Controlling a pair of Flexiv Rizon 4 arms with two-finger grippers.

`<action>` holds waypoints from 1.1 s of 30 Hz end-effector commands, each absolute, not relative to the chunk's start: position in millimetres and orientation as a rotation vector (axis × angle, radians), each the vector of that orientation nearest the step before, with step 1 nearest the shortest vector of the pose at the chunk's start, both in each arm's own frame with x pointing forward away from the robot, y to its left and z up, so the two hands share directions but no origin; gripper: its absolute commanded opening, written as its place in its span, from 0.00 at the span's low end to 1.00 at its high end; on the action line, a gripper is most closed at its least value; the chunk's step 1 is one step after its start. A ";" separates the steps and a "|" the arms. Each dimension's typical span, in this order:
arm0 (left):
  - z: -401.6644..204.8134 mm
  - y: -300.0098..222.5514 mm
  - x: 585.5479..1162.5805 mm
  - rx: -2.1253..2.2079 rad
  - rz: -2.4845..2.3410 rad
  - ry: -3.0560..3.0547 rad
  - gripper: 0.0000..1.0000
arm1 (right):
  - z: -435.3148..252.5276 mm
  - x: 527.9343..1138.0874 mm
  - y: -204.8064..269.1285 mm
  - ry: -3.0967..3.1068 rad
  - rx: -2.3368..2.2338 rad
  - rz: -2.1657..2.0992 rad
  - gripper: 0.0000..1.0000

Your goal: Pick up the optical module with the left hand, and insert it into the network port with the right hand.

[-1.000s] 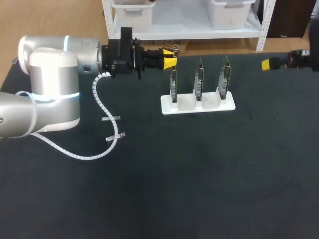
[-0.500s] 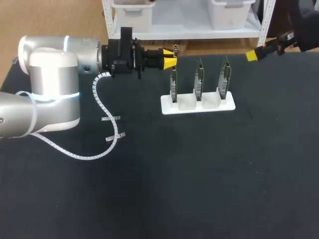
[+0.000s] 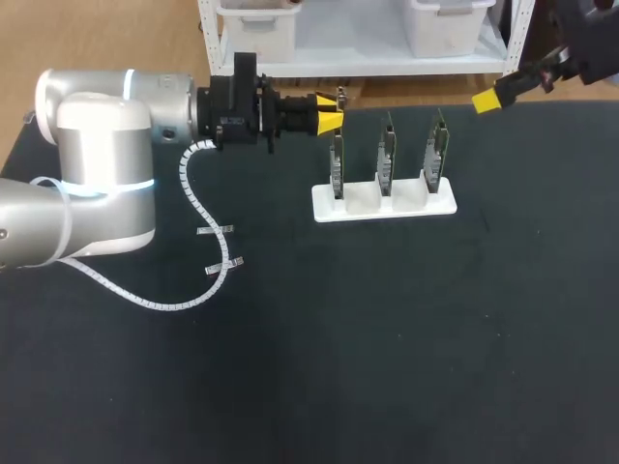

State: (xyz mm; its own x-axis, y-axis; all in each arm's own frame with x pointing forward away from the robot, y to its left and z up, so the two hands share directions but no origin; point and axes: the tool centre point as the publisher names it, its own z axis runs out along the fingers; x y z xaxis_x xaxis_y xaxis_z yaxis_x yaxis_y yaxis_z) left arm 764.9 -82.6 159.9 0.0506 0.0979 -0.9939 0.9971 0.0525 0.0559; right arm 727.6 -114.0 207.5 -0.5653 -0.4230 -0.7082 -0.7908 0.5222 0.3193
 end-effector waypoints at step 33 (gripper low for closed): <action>159.8 -83.2 768.1 1.269 -1.087 1.266 0.00 | 218.2 734.3 -9.6 1.730 -1.284 0.841 1.00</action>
State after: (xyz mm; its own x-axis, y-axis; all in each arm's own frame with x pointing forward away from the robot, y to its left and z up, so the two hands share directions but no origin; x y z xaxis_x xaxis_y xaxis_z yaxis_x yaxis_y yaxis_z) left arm 764.9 -82.7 159.9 0.0506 0.0979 -0.9939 0.9971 0.0524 0.0559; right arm 738.2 -17.9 220.6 -0.1696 -0.4266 -0.8884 -0.9687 0.2379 0.0707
